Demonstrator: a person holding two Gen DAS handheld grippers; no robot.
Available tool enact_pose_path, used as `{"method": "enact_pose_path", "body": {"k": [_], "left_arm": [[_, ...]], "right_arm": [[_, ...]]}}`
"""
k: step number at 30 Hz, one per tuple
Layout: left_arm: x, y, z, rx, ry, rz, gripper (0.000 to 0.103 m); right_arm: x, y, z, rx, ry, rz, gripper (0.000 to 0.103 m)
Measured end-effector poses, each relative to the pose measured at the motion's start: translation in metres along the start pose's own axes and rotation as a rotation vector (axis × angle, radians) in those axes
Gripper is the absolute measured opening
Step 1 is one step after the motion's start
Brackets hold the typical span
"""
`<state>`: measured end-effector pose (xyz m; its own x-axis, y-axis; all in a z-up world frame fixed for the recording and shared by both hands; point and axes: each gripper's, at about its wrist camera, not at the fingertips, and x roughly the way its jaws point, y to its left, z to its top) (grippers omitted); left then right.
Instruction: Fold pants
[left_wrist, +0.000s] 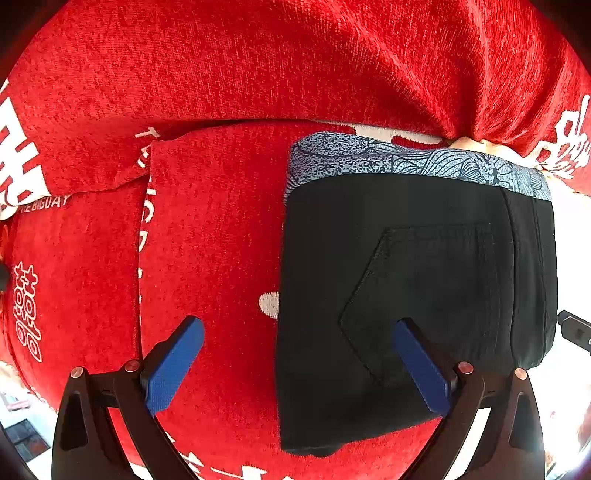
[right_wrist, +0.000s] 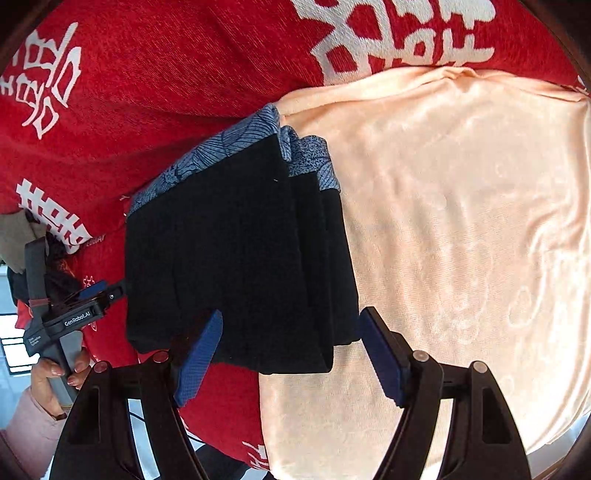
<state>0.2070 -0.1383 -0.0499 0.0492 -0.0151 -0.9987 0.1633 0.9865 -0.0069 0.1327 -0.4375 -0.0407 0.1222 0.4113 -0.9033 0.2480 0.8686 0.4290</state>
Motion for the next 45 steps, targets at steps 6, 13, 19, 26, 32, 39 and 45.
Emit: {"method": "enact_pose_path", "body": {"k": [6, 13, 19, 26, 32, 39, 45], "left_arm": [[0.005, 0.002, 0.002, 0.003, 0.002, -0.014, 0.103], [0.013, 0.034, 0.015, -0.02, 0.015, -0.281, 0.103], [0.038, 0.042, 0.022, -0.006, 0.051, -0.41, 0.103], [0.06, 0.015, 0.018, 0.058, 0.056, -0.483, 0.103], [0.062, 0.003, 0.019, 0.003, 0.031, -0.487, 0.096], [0.023, -0.005, 0.009, 0.016, -0.044, -0.478, 0.061], [-0.017, 0.018, -0.02, -0.024, -0.073, -0.462, 0.061]], "right_arm": [[0.009, -0.006, 0.002, -0.014, 0.022, 0.035, 0.081], [0.018, -0.015, 0.01, -0.024, 0.051, 0.153, 0.086], [0.028, -0.043, 0.029, -0.01, 0.073, 0.226, 0.086], [0.056, -0.061, 0.048, -0.011, 0.118, 0.357, 0.086], [0.073, -0.059, 0.057, -0.021, 0.134, 0.444, 0.087], [0.059, -0.056, 0.053, 0.054, 0.122, 0.385, 0.054], [0.035, -0.044, 0.037, 0.059, 0.12, 0.463, 0.052]]}}
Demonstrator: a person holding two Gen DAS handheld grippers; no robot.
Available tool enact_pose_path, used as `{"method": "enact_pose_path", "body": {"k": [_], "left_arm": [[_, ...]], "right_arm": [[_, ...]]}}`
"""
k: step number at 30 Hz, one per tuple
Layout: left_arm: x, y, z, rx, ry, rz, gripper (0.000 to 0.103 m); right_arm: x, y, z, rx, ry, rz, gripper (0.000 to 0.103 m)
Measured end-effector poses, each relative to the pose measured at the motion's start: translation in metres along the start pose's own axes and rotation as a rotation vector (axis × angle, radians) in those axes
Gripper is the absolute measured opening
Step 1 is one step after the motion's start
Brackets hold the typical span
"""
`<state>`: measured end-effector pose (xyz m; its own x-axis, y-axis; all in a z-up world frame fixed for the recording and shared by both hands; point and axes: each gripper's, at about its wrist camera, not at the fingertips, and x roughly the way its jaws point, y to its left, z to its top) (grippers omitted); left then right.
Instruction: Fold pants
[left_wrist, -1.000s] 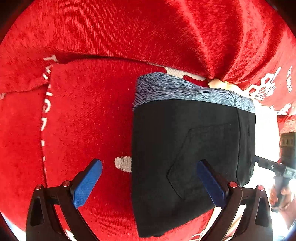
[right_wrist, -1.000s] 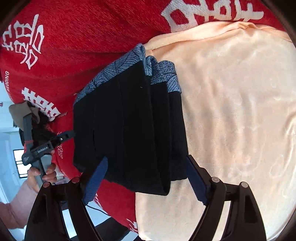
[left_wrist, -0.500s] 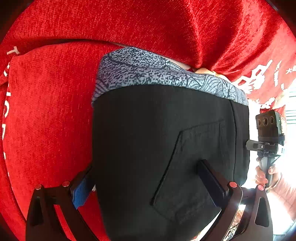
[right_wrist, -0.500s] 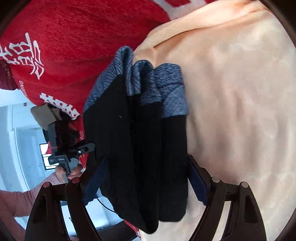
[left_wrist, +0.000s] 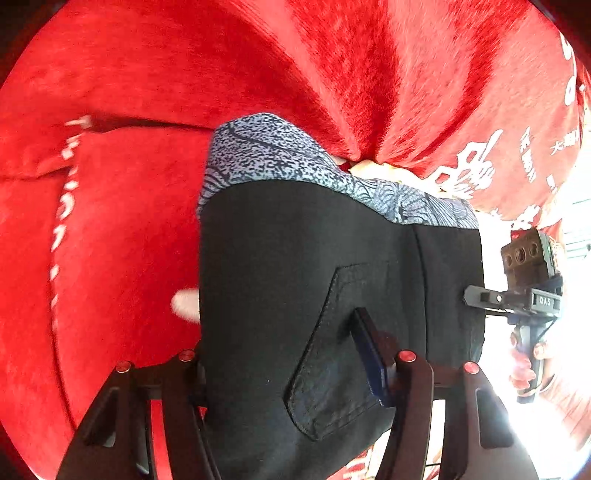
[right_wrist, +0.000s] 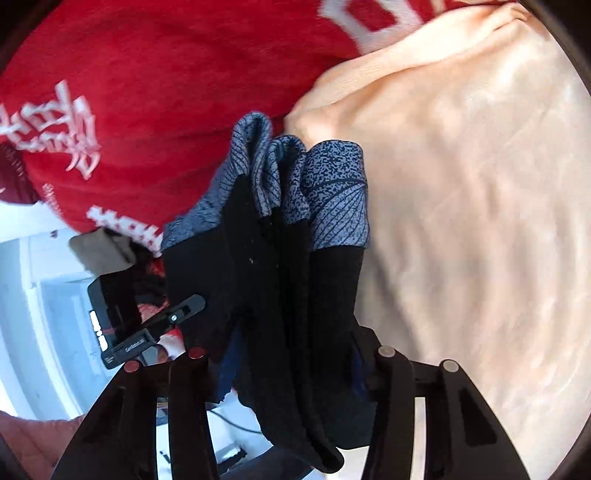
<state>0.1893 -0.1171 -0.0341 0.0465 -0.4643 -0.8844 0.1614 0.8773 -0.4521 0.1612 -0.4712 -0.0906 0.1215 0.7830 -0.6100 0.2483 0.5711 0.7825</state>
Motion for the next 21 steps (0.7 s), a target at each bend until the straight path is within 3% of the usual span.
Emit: {"method": "enact_pose_path", "body": {"k": [5, 9, 11, 13, 15, 17, 21], "left_arm": [[-0.028, 0.024, -0.041, -0.028, 0.011, 0.048, 0.062], [-0.018, 0.06, -0.074, -0.08, 0.074, 0.07, 0.064], [-0.005, 0.081, -0.086, -0.109, 0.114, 0.096, 0.071], [-0.004, 0.092, -0.094, -0.097, 0.101, 0.099, 0.083], [-0.01, 0.093, -0.097, -0.066, 0.089, 0.114, 0.083], [-0.018, 0.086, -0.101, -0.024, 0.085, 0.181, 0.083], [-0.037, 0.073, -0.114, 0.046, 0.103, 0.244, 0.083]], "right_arm": [[0.006, 0.022, -0.042, 0.004, 0.004, 0.086, 0.052], [0.03, 0.032, -0.078, 0.028, 0.024, 0.11, 0.052], [0.048, 0.034, -0.096, 0.014, 0.039, 0.084, 0.052], [0.069, 0.032, -0.109, 0.014, 0.057, 0.028, 0.052], [0.083, 0.028, -0.121, 0.004, 0.055, -0.038, 0.055], [0.084, 0.028, -0.13, -0.012, 0.0, -0.104, 0.058], [0.07, 0.037, -0.144, 0.071, -0.09, -0.188, 0.06]]}}
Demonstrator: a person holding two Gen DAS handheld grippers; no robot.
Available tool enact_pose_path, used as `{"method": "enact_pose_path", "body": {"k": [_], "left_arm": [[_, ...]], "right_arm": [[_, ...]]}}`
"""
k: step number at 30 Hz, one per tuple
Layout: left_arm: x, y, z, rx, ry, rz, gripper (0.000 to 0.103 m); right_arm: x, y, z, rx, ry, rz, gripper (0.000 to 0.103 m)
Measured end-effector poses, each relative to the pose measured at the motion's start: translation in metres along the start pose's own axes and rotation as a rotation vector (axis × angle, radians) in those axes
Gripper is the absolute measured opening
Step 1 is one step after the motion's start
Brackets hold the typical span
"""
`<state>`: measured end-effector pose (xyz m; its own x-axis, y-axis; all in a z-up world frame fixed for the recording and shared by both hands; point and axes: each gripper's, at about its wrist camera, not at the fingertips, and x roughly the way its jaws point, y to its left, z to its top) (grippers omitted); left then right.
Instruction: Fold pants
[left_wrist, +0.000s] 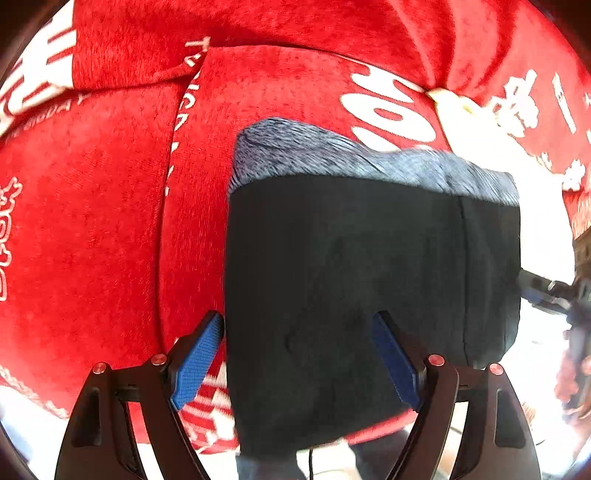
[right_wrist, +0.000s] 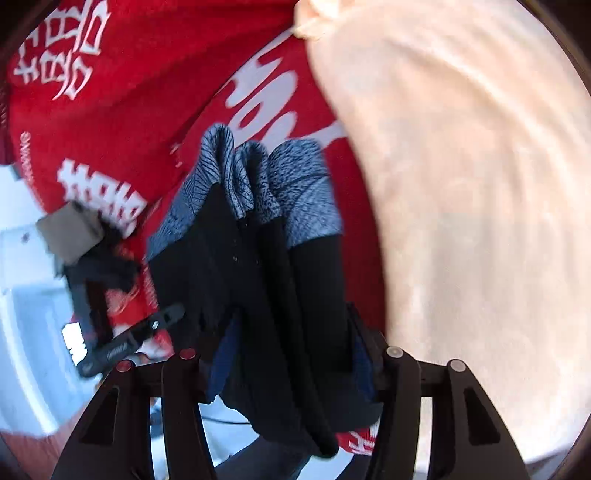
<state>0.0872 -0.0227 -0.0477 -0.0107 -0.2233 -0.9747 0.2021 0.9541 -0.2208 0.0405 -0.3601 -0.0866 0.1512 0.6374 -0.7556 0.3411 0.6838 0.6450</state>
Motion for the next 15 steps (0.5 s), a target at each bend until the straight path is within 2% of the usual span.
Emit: {"method": "enact_pose_path", "body": {"k": [1, 3, 4, 5, 6, 7, 11, 13, 15], "left_arm": [[-0.008, -0.003, -0.006, 0.016, 0.0, 0.009, 0.083], [-0.023, -0.007, -0.014, 0.053, -0.007, 0.02, 0.083], [-0.033, -0.012, -0.02, 0.081, -0.018, 0.041, 0.083], [-0.036, -0.019, -0.021, 0.096, -0.023, 0.053, 0.085], [-0.046, -0.022, -0.028, 0.122, -0.025, 0.069, 0.1], [-0.055, -0.026, -0.034, 0.147, -0.035, 0.087, 0.103], [-0.079, -0.035, -0.048, 0.182, -0.019, 0.078, 0.103], [-0.083, -0.045, -0.049, 0.203, -0.019, 0.101, 0.103], [-0.091, -0.05, -0.055, 0.232, -0.028, 0.155, 0.103]], "right_arm": [[-0.008, 0.001, -0.003, 0.006, -0.02, -0.023, 0.06], [-0.024, 0.007, -0.014, 0.01, -0.063, -0.065, 0.076], [-0.031, 0.017, -0.021, 0.011, -0.083, -0.079, 0.08], [-0.039, 0.022, -0.028, 0.013, -0.102, -0.082, 0.081], [-0.046, 0.027, -0.035, 0.017, -0.122, -0.094, 0.081], [-0.049, 0.034, -0.042, 0.017, -0.133, -0.111, 0.081], [-0.06, 0.064, -0.074, -0.013, -0.17, -0.199, 0.082], [-0.062, 0.082, -0.09, -0.032, -0.182, -0.236, 0.085], [-0.066, 0.099, -0.106, -0.056, -0.199, -0.278, 0.087]]}}
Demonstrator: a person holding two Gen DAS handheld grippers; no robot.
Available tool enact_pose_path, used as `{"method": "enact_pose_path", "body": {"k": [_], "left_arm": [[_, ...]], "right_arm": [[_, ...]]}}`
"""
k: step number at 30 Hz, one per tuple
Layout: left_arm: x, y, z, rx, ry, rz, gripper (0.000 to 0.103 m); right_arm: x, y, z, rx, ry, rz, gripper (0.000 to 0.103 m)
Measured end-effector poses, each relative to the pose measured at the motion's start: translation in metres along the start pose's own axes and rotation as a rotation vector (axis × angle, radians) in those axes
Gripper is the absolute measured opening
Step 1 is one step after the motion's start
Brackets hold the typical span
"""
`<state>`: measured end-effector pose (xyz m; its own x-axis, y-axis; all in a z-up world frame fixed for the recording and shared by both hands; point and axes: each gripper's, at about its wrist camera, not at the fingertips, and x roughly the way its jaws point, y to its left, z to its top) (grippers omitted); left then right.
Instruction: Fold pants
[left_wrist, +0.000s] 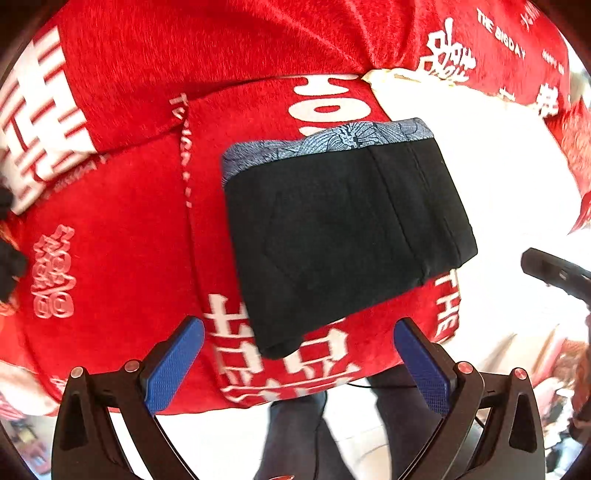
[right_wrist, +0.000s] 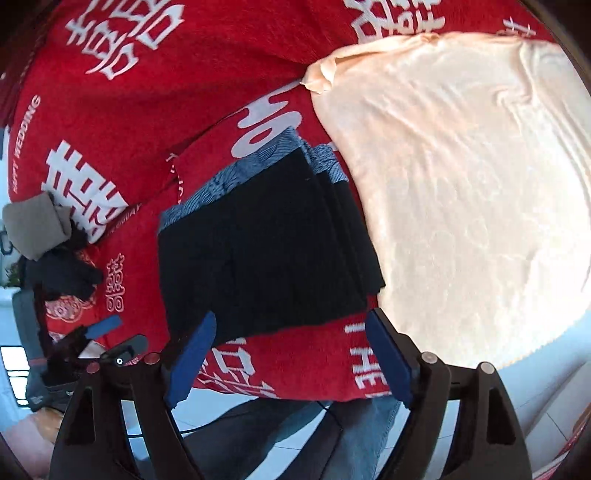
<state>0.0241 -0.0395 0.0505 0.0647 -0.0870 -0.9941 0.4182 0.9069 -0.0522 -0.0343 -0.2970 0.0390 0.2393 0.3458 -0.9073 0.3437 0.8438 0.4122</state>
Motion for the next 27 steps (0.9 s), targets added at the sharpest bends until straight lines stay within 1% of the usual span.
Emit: {"method": "enact_pose_path", "body": {"k": [1, 2, 3, 4, 6, 9, 12, 16, 20, 22, 25, 27], "left_arm": [[-0.004, -0.002, -0.001, 0.009, -0.005, 0.016, 0.103], [-0.01, -0.004, -0.002, 0.014, -0.022, 0.021, 0.103], [-0.016, -0.005, -0.003, 0.019, -0.035, 0.032, 0.103], [-0.022, -0.007, -0.002, 0.029, -0.047, 0.052, 0.103], [-0.035, -0.01, 0.0, 0.047, -0.073, 0.081, 0.103], [-0.057, -0.008, 0.008, 0.04, -0.132, 0.09, 0.103], [-0.071, -0.004, 0.015, 0.013, -0.16, 0.092, 0.103], [-0.076, 0.003, 0.019, -0.023, -0.145, 0.076, 0.103], [-0.075, 0.005, 0.015, -0.048, -0.133, 0.057, 0.103], [-0.077, 0.004, 0.011, -0.048, -0.126, 0.05, 0.103], [-0.085, 0.003, 0.005, -0.036, -0.145, 0.04, 0.103], [-0.089, 0.002, 0.0, -0.033, -0.158, 0.05, 0.103]], "right_arm": [[-0.005, 0.003, -0.006, -0.007, -0.008, -0.014, 0.089], [-0.009, 0.011, -0.012, -0.021, -0.017, -0.033, 0.095], [-0.014, 0.021, -0.018, -0.041, -0.027, -0.055, 0.103], [-0.016, 0.026, -0.021, -0.055, -0.036, -0.075, 0.103], [-0.026, 0.044, -0.029, -0.091, -0.058, -0.144, 0.103], [-0.034, 0.063, -0.036, -0.099, -0.064, -0.2, 0.103], [-0.041, 0.079, -0.038, -0.105, -0.075, -0.209, 0.103], [-0.052, 0.094, -0.037, -0.108, -0.096, -0.224, 0.103], [-0.06, 0.104, -0.043, -0.096, -0.118, -0.224, 0.103], [-0.065, 0.108, -0.051, -0.093, -0.131, -0.232, 0.103], [-0.071, 0.112, -0.063, -0.077, -0.143, -0.249, 0.103], [-0.074, 0.113, -0.068, -0.068, -0.145, -0.245, 0.103]]}}
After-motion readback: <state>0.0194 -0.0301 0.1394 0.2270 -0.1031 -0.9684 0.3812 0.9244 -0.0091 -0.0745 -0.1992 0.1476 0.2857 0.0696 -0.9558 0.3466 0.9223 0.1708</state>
